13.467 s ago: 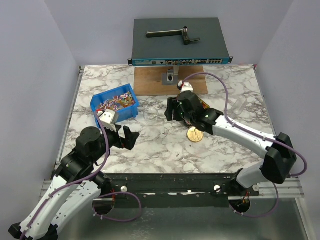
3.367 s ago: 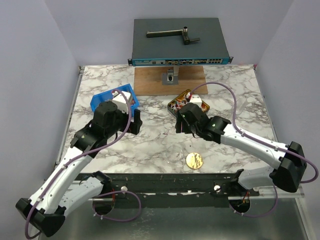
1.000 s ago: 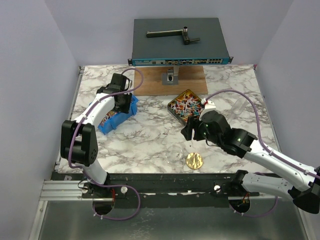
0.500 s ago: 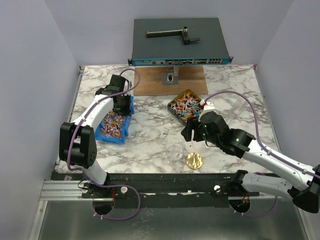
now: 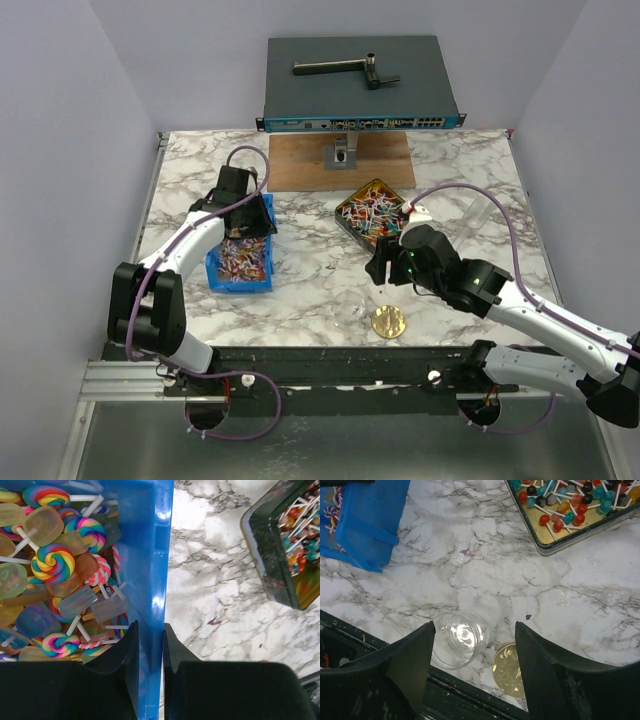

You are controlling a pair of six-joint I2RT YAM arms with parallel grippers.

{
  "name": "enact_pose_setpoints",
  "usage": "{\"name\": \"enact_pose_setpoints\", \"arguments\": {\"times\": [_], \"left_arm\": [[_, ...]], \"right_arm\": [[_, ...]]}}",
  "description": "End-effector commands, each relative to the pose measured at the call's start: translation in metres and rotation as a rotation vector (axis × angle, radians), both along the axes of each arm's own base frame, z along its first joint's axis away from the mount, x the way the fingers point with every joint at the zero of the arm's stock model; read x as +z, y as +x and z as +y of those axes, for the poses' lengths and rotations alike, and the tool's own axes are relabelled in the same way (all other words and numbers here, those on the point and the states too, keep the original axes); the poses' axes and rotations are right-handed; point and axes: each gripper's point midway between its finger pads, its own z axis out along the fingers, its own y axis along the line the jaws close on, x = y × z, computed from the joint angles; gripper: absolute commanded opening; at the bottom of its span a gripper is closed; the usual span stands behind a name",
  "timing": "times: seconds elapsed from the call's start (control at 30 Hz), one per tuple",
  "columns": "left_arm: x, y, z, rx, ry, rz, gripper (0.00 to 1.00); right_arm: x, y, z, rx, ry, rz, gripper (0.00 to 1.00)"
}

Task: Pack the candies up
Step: Move the storage box to the center of the board.

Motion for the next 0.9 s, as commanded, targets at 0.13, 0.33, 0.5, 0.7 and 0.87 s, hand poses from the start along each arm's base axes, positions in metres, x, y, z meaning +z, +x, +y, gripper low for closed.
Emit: {"name": "enact_pose_setpoints", "arguments": {"times": [0.13,0.33,0.5,0.7,0.87], "left_arm": [[0.010,-0.009,-0.061,0.101,-0.303,0.082,0.00],[0.015,0.003,-0.082,0.136,-0.375,0.077,0.00],[0.021,0.016,-0.102,0.135,-0.398,0.077,0.00],[0.027,0.033,-0.119,0.152,-0.424,0.071,0.00],[0.030,0.042,-0.133,0.158,-0.452,0.076,0.00]], "right_arm": [[-0.001,-0.004,-0.013,-0.029,-0.031,-0.002,0.69],[0.003,-0.007,-0.020,-0.040,-0.035,-0.003,0.69],[0.006,-0.008,-0.026,-0.054,-0.049,-0.006,0.69],[0.009,-0.010,-0.035,-0.069,-0.068,-0.010,0.69],[0.011,-0.010,-0.040,-0.082,-0.084,-0.014,0.69]]}}
